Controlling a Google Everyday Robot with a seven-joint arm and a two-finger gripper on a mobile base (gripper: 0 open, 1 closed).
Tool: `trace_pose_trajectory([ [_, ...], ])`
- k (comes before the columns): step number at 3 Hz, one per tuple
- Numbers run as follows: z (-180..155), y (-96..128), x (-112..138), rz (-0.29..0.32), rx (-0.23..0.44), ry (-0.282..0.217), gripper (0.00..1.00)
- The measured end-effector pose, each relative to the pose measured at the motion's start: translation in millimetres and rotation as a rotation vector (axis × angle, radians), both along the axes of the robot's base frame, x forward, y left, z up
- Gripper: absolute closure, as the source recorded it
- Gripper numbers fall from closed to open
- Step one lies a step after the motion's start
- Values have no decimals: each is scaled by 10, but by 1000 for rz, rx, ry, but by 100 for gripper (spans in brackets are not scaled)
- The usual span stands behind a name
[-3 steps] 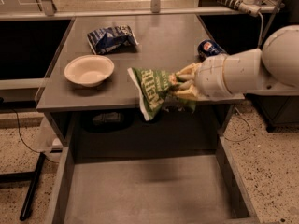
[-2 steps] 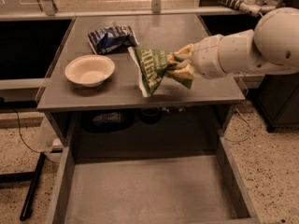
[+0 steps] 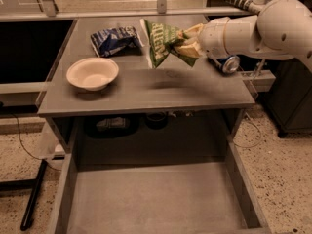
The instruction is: Pick green jalapeno chip bag from top drawer and place on counter
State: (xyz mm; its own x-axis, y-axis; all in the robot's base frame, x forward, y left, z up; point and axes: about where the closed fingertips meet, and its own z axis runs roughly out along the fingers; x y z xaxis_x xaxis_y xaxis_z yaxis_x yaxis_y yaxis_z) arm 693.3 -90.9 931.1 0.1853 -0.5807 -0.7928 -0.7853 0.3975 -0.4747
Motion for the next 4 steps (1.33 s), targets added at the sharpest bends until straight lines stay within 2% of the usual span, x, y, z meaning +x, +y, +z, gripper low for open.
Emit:
trace_pose_trajectory([
  [1, -159, 43, 155, -68, 36, 69, 100],
  [2, -321, 135, 142, -110, 10, 125, 100],
  [3, -351, 148, 134, -114, 13, 137, 82],
  [4, -351, 148, 134, -114, 13, 137, 59],
])
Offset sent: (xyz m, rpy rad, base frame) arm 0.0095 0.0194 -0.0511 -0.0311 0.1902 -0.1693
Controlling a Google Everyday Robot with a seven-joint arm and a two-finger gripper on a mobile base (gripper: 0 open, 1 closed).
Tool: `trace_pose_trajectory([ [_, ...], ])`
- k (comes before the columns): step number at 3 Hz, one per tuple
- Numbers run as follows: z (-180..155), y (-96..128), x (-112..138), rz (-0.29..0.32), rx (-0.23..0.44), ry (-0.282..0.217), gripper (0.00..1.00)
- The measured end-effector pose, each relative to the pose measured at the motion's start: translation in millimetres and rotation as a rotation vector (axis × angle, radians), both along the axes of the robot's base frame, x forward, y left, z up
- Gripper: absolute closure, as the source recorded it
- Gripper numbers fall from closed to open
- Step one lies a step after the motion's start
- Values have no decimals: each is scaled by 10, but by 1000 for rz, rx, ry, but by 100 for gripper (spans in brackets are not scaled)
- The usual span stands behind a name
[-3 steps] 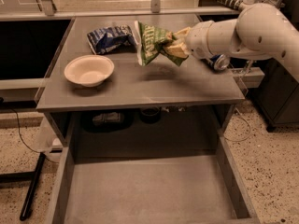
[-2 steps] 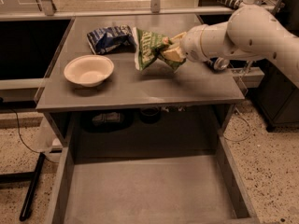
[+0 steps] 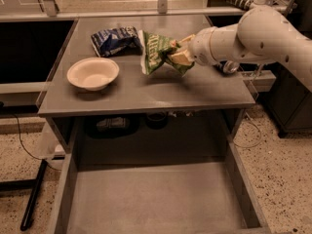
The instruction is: Pick green jalapeno chip bag from top drawer and place on counter
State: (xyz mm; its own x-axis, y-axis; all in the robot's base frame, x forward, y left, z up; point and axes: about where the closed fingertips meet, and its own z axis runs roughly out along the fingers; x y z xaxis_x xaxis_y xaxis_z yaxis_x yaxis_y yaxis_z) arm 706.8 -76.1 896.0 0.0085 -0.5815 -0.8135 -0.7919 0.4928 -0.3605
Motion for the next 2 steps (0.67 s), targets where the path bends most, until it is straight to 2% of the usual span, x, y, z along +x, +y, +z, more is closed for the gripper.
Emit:
trace_pose_trajectory([
  [2, 0, 1, 0, 0, 0, 0, 12],
])
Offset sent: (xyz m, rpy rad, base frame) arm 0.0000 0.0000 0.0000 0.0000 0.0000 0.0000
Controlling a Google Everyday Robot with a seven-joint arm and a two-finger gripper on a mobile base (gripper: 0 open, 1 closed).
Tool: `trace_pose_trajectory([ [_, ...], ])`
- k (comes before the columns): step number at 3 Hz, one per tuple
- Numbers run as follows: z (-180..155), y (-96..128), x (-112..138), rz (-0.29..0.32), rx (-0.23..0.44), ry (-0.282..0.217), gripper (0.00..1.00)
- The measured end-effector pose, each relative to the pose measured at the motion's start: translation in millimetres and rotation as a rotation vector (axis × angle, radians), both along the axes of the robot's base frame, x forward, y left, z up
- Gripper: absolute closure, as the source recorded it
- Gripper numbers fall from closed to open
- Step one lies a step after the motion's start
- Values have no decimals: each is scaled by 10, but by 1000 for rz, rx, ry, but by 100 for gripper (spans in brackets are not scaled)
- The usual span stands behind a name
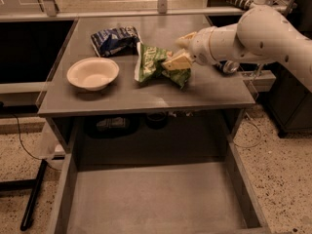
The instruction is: Pick green jalapeno chip bag from top drawer and place on counter
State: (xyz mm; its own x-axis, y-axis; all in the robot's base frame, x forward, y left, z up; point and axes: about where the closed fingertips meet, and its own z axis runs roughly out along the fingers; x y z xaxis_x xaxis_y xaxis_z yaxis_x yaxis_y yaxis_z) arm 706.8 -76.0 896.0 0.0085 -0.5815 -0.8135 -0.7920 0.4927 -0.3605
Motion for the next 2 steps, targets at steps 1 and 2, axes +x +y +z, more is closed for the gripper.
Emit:
trace_pose_trajectory([
  [1, 0, 0, 0, 0, 0, 0, 0],
  [2, 0, 0, 0, 0, 0, 0, 0],
])
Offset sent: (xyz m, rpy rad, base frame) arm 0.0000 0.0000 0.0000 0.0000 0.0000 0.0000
